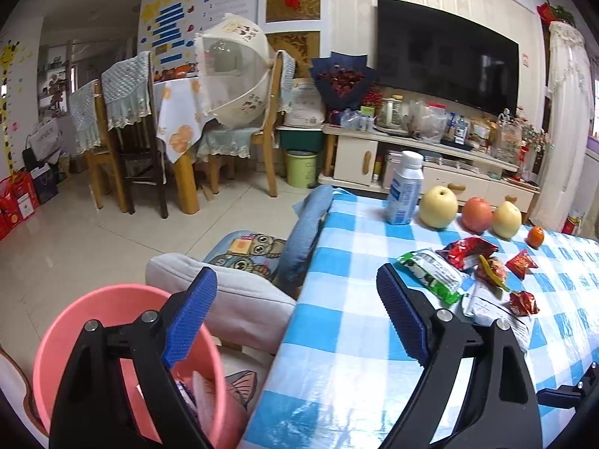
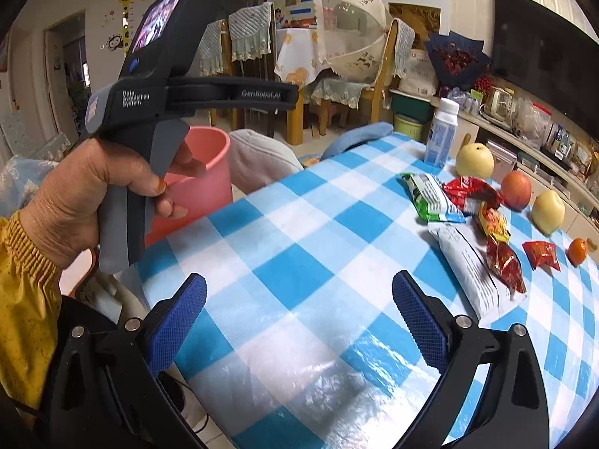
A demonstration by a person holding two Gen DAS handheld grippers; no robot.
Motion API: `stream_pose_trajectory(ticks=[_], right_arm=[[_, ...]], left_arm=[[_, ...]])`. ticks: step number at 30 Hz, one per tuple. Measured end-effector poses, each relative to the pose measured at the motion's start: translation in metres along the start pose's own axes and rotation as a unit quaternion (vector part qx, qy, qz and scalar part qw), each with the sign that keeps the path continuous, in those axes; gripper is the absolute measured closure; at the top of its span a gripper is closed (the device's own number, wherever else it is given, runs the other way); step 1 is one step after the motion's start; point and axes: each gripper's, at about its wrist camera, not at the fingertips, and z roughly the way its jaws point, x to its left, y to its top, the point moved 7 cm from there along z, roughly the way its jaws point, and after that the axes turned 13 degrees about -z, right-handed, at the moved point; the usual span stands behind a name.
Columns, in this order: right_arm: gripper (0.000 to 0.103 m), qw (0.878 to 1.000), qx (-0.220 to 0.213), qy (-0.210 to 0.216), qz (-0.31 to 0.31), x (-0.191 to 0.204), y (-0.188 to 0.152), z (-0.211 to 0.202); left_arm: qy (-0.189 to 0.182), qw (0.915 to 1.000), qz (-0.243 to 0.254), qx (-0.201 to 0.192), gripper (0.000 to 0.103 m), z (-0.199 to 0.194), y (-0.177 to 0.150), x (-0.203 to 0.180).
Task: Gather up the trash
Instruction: 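Bring both open tools back over the table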
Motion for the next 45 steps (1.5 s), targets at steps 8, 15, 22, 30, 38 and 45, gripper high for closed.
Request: stream_pose_trajectory(ticks=[8, 15, 22, 30, 38, 45], right_arm=[[0.005, 0.999, 0.005, -0.028, 0.014, -0.02, -0.014, -0.01], [0.005, 0.998, 0.001, -0.043, 0.055, -0.052, -0.024, -0.021], [0.005, 0.994, -0.005, -0.067, 0.082, -0.088, -0.037, -0.036], [0.005, 0.985, -0.015, -0.098, 0.143, -0.15, -0.06, -0.063], [0.005, 0.973, -0.009, -0.135, 0.189, -0.203, -0.091, -0.085], [0.005, 0.962, 0.016, -0.173, 0.21, -0.239, -0.116, -0.093]], left_arm=[[0.001, 0.9996, 0.02, 0.018, 0.015, 0.008, -0.012, -0.018], [0.001, 0.998, 0.043, 0.047, 0.015, 0.021, -0.028, -0.038], [-0.022, 0.9955, 0.05, 0.077, 0.015, 0.029, -0.044, -0.062], [-0.082, 0.9895, 0.047, 0.11, 0.015, 0.027, -0.062, -0.105], [-0.112, 0.9831, 0.059, 0.132, 0.015, 0.027, -0.083, -0.145], [-0.123, 0.9798, 0.078, 0.138, 0.016, 0.024, -0.093, -0.173]])
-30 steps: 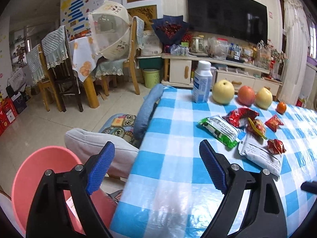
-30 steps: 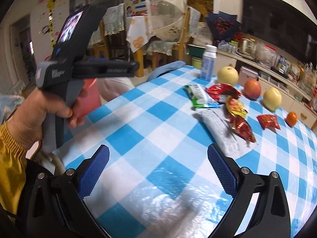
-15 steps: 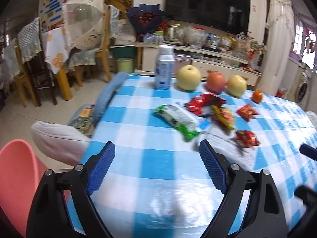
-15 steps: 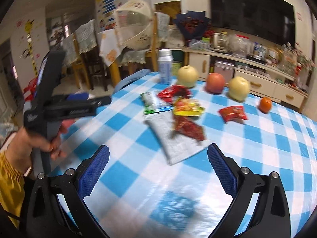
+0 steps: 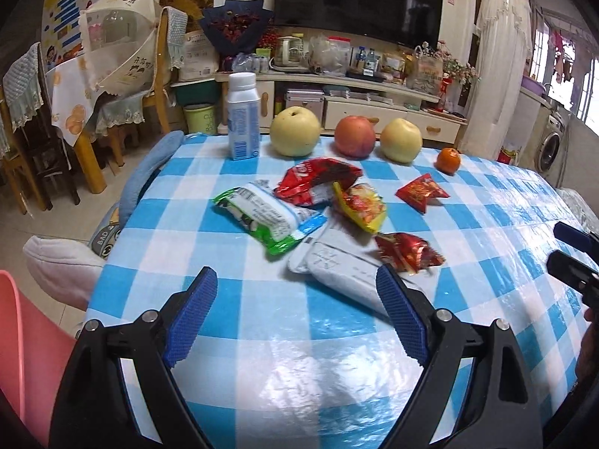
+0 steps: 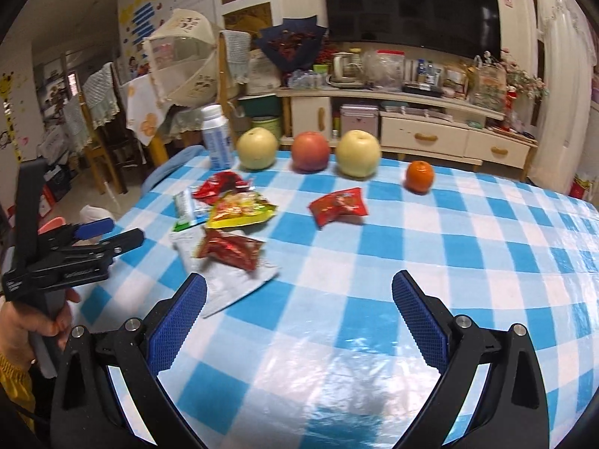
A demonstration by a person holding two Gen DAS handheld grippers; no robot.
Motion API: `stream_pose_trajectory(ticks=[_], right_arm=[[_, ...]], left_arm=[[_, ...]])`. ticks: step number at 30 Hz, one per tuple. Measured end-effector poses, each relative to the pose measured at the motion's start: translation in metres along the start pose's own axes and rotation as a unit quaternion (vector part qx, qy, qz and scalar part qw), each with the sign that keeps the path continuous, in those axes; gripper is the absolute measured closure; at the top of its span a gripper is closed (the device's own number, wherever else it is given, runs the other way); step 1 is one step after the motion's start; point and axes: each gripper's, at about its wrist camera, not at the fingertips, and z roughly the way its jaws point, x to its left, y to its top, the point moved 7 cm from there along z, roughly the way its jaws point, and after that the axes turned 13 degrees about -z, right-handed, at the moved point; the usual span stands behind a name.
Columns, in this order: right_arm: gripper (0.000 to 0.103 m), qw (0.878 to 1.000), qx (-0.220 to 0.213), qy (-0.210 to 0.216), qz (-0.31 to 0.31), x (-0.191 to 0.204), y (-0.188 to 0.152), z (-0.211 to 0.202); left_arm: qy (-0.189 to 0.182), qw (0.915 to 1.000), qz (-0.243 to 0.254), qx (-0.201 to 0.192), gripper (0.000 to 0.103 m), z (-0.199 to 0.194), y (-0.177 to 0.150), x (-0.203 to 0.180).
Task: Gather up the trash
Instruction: 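Bring both open tools back over the table, then grasp the red candy wrapper with the left tool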
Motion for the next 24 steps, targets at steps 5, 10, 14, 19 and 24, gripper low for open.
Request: stream_pose_trajectory(ticks=[5, 10, 14, 19, 24], right_arm=[[0.005, 0.999, 0.016, -0.019, 0.038, -0.034, -0.006, 0.008], [0.005, 0.997, 0.025, -0.032, 0.06, -0.057, -0.01, 0.013], [0.005, 0.997, 0.032, -0.024, 0.069, -0.061, -0.014, 0.018], [0.005, 0.997, 0.032, -0.014, 0.068, -0.058, -0.014, 0.02], [0.005, 0.997, 0.037, -0.005, 0.066, -0.054, -0.013, 0.023]], left_arm=[[-0.036, 0.9991, 0.023, 0.007, 0.016, 0.0, -0.005, -0.039], [-0.031, 0.9977, 0.055, 0.026, 0.016, 0.019, -0.014, -0.075], [-0.024, 0.9973, 0.056, 0.041, 0.016, 0.04, -0.019, -0.092], [-0.029, 0.998, 0.0, 0.057, 0.016, 0.062, -0.014, -0.091], [-0.033, 0.9953, -0.048, 0.077, 0.034, 0.077, -0.014, -0.086]])
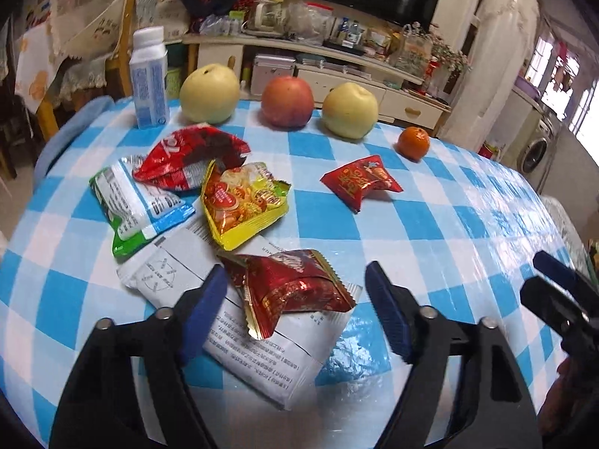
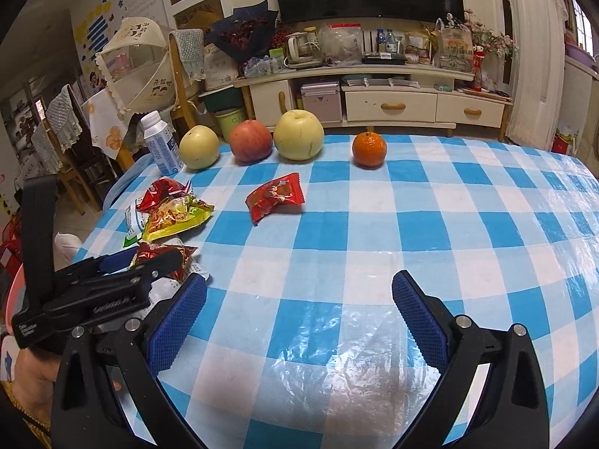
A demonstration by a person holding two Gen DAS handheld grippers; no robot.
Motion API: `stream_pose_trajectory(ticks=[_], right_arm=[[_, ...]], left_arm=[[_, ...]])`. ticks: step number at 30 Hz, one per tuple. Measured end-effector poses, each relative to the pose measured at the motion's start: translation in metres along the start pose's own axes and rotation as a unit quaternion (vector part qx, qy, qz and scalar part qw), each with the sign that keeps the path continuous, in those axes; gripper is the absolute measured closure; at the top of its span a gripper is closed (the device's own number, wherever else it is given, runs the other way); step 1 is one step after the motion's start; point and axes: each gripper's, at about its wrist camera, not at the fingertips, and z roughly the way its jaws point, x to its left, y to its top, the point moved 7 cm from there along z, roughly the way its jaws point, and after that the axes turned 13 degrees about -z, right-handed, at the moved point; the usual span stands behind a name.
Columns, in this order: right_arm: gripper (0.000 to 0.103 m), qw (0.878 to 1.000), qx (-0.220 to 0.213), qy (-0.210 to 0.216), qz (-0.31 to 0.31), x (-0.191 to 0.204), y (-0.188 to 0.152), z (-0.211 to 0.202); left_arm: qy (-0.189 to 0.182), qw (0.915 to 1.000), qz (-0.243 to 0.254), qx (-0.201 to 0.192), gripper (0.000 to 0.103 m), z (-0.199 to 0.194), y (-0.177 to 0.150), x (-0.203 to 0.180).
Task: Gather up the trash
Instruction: 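Grasp the red candy wrapper with the left tool, then grasp red snack packet with right tool while left holds red wrapper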
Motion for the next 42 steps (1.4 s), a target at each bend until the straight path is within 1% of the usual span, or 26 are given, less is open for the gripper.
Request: stream_pose_trajectory(ticks=[1, 3, 4, 9, 13, 17, 20, 22, 26, 29, 32, 34, 38, 40, 42], right_arm=[[0.005, 1.0, 0.001, 0.001, 0.0, 0.0, 0.0, 0.001], [0.005, 1.0, 0.003, 0.004, -0.002, 0.002, 0.0, 0.002], [0.005, 1.0, 0.004, 0.006, -0.003, 0.003, 0.0, 0.003], [0.005, 1.0, 0.011, 0.017, -0.011, 0.01, -0.001, 0.008], [0.005, 0.999, 0.021, 0.021, -0.018, 0.014, -0.003, 0.013], [0.005, 0.999, 0.03, 0.028, -0.013, 0.014, -0.006, 0.02], [0.005, 0.999, 0.03, 0.035, -0.005, 0.014, -0.006, 0.022], [0.005, 0.999, 0.025, 0.036, 0.006, 0.011, -0.005, 0.023], [0.005, 0.998, 0.02, 0.044, 0.035, 0.004, -0.003, 0.028], [0.005, 0.998, 0.017, 0.045, 0.045, 0.002, 0.0, 0.034], [0.005, 0.997, 0.012, 0.052, 0.056, 0.002, 0.003, 0.041], [0.005, 0.996, 0.01, 0.061, 0.06, 0.004, 0.006, 0.047], [0.005, 0.997, -0.001, 0.058, 0.053, 0.002, 0.017, 0.063], [0.005, 0.995, -0.001, 0.068, 0.073, -0.003, 0.021, 0.072], [0.006, 0.99, -0.002, 0.088, 0.11, -0.01, 0.025, 0.084]], left_arm=[[-0.001, 1.0, -0.009, -0.001, 0.037, 0.001, 0.001, 0.002], [-0.004, 0.9999, -0.013, -0.005, 0.049, 0.001, 0.001, 0.003], [-0.008, 0.9998, -0.016, -0.003, 0.051, 0.003, 0.0, 0.002], [-0.02, 0.9995, -0.022, -0.008, 0.06, 0.0, -0.002, 0.002], [-0.032, 0.9992, -0.024, -0.006, 0.063, -0.003, -0.004, 0.004], [-0.046, 0.9985, -0.028, -0.004, 0.065, -0.011, -0.007, 0.006], [-0.052, 0.9982, -0.028, -0.006, 0.066, -0.02, -0.008, 0.01], [-0.059, 0.9977, -0.031, -0.012, 0.066, -0.031, -0.008, 0.013], [-0.061, 0.9976, -0.021, -0.025, 0.066, -0.054, -0.005, 0.019], [-0.062, 0.9971, -0.013, -0.041, 0.066, -0.074, -0.001, 0.026], [-0.067, 0.9955, -0.024, -0.062, 0.066, -0.093, 0.005, 0.041], [-0.069, 0.9947, -0.032, -0.068, 0.066, -0.099, 0.008, 0.05], [-0.073, 0.9933, -0.048, -0.076, 0.066, -0.105, 0.012, 0.07], [-0.075, 0.9923, -0.056, -0.081, 0.066, -0.105, 0.015, 0.079], [-0.078, 0.9917, -0.062, -0.081, 0.066, -0.103, 0.018, 0.086]])
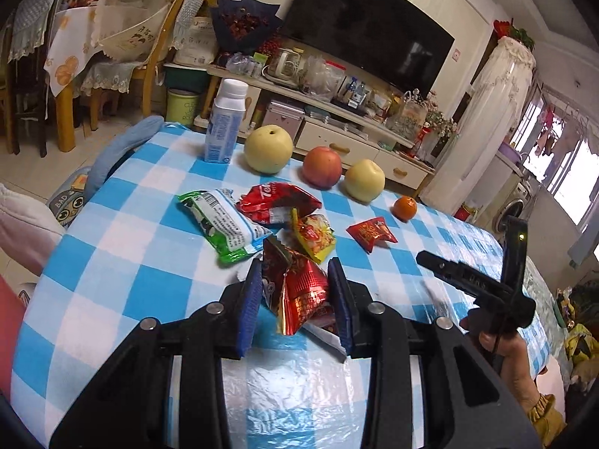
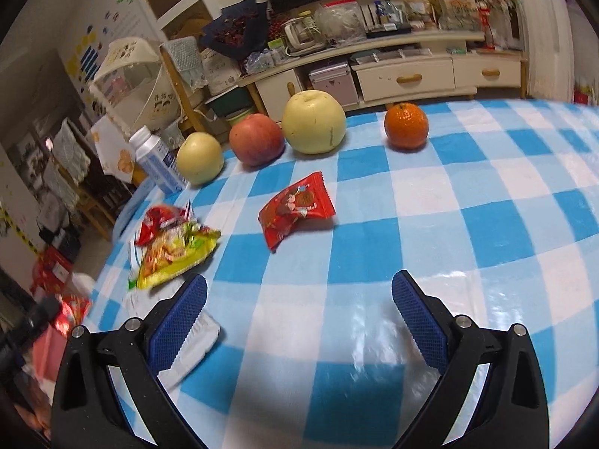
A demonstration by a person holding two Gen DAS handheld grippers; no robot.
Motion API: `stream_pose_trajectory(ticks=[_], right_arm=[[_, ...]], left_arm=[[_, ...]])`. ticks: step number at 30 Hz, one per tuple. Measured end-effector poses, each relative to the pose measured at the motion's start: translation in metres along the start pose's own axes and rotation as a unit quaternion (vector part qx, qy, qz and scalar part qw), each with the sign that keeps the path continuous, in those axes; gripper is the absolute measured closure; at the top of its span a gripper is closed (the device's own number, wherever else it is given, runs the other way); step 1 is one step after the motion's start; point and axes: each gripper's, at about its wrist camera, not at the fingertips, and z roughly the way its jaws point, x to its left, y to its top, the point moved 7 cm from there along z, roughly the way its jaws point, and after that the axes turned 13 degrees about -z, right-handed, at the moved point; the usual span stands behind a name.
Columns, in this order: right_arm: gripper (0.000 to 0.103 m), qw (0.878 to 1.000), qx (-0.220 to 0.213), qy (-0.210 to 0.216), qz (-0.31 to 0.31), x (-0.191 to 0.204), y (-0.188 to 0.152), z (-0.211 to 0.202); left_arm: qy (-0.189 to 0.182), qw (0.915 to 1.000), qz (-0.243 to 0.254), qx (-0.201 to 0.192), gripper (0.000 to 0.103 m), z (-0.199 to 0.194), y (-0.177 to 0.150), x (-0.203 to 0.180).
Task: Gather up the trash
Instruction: 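Grasp red snack packet with right tool while left holds red wrapper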
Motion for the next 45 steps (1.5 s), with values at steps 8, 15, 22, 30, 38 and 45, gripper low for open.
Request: stream_pose_trajectory(ticks=[8, 15, 22, 30, 38, 45], right_arm=[[0.023, 0.995, 0.005, 0.042, 0.089, -0.022, 0.015, 0.036], [0.024, 0.998, 0.005, 0.022, 0.052, -0.017, 0.035, 0.058], [0.028, 0.998, 0.035, -0.04, -0.021, -0.001, 0.046, 0.082], [0.051, 0.994, 0.05, -0.068, -0.073, 0.01, 0.041, 0.092], [0.066, 0.996, 0.032, -0.043, -0.073, 0.014, 0.039, 0.083], [0.073, 0.995, 0.017, -0.048, -0.09, 0.027, 0.039, 0.064]], left_arm=[[0.006, 1.0, -0.002, -0.003, 0.066, 0.002, 0.007, 0.019], [0.006, 0.9999, -0.015, -0.002, 0.066, 0.003, 0.011, 0.033], [0.004, 0.9998, -0.019, 0.011, 0.066, 0.008, 0.007, 0.037], [-0.002, 0.9993, -0.033, 0.015, 0.066, 0.01, 0.009, 0.044], [-0.004, 0.999, -0.043, 0.012, 0.066, 0.004, 0.012, 0.053], [-0.007, 0.999, -0.045, 0.0, 0.071, -0.007, 0.016, 0.057]])
